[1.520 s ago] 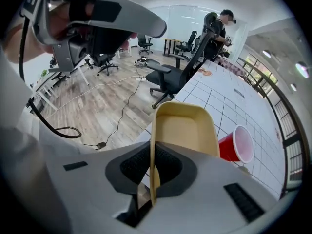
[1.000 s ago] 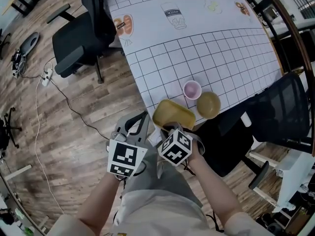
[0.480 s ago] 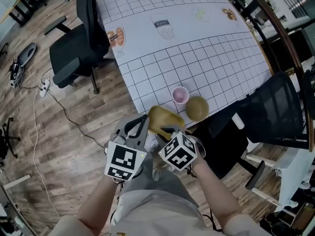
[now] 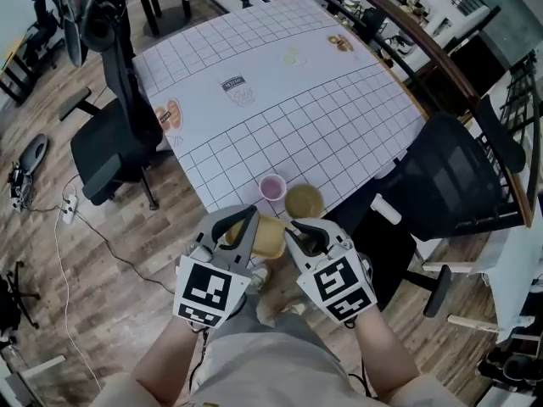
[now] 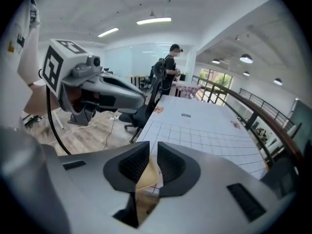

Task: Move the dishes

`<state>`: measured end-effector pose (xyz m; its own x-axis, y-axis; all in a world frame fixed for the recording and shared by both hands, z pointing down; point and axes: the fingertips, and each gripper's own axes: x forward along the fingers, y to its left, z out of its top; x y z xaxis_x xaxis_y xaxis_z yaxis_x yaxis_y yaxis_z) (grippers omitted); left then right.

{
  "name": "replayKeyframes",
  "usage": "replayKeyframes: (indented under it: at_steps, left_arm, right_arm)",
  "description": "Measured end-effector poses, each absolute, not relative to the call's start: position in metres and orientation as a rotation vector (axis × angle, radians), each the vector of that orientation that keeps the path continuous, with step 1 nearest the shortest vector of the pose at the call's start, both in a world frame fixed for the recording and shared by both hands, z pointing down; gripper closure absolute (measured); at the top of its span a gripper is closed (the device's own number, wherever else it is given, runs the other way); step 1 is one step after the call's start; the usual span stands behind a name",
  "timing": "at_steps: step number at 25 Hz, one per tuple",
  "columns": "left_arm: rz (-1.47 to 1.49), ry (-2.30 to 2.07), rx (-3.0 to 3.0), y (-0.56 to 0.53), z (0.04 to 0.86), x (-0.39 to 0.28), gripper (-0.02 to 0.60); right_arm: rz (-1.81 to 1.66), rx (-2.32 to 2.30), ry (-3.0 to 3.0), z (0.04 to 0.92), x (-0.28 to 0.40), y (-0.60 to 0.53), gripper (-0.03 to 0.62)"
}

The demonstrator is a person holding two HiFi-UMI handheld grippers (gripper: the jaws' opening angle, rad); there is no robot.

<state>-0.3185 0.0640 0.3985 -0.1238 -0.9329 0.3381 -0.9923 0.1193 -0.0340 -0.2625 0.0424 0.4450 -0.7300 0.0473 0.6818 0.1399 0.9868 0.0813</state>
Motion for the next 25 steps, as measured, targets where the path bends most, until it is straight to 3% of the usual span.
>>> replayKeyframes:
  at_steps: [8,18,25]
  left_arm:
    - [0.318,-2.131,2.187,0.013,0.306,-0.260,0.568]
    - [0.233,-1.807,2.626,-0.031,0.182,-0.139,0.568]
    - [0.099,-1.572,2.842,-0.026,0.176,-0.079,0.568]
  right_arm:
    - [-0.200,0.188,-2.624,0.326,-0.202,-0.016,0.540]
    - [-0.204,0.660,-2.779,0.172,-0.083,-0.059,0.553]
    - [-0.320,1.061,-2.781,0.151,0.004,-0.047,0.553]
